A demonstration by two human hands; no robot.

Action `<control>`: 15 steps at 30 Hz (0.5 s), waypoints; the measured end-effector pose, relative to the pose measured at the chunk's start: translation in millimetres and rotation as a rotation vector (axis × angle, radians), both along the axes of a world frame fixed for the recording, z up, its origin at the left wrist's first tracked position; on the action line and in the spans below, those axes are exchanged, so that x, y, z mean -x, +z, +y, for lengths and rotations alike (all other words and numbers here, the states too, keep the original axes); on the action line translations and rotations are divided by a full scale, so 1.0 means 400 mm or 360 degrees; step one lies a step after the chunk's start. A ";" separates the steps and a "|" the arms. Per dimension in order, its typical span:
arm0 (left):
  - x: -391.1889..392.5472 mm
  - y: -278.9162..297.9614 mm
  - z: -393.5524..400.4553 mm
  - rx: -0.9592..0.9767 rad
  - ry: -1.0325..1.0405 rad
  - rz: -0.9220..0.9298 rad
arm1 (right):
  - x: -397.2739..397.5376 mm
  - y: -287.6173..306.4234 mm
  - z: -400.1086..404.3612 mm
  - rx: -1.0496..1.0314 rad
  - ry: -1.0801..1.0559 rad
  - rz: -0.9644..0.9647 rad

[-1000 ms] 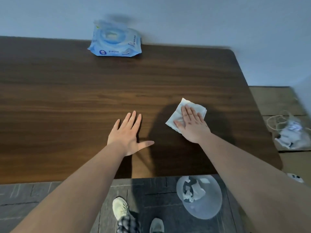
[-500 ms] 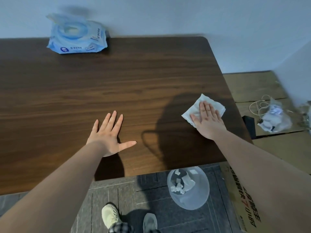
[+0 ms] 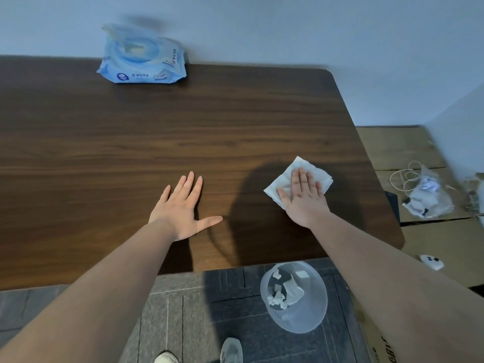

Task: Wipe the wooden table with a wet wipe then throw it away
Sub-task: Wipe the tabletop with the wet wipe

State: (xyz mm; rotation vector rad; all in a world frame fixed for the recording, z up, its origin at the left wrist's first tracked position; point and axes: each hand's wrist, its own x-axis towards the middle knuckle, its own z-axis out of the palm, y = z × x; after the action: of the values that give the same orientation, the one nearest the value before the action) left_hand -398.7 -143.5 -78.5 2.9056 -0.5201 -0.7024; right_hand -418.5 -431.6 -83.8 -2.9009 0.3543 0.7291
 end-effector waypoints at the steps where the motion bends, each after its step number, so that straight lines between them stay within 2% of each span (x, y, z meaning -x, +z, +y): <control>1: 0.008 0.003 0.021 0.0032 0.0030 -0.0030 | -0.006 0.000 0.031 -0.0003 0.0031 -0.0007; 7: 0.046 0.023 0.248 -0.0047 0.0295 -0.0108 | -0.036 0.000 0.263 -0.0037 0.0294 -0.0044; 15: 0.136 0.038 0.673 -0.0258 0.0751 -0.0073 | -0.067 -0.018 0.678 -0.0108 0.0696 -0.0110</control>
State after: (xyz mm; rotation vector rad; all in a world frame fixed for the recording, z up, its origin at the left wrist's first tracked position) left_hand -453.1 125.7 -63.4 3.0174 0.2310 -0.6292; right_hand -391.5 -160.2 -91.0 -2.9547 -0.3185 0.6734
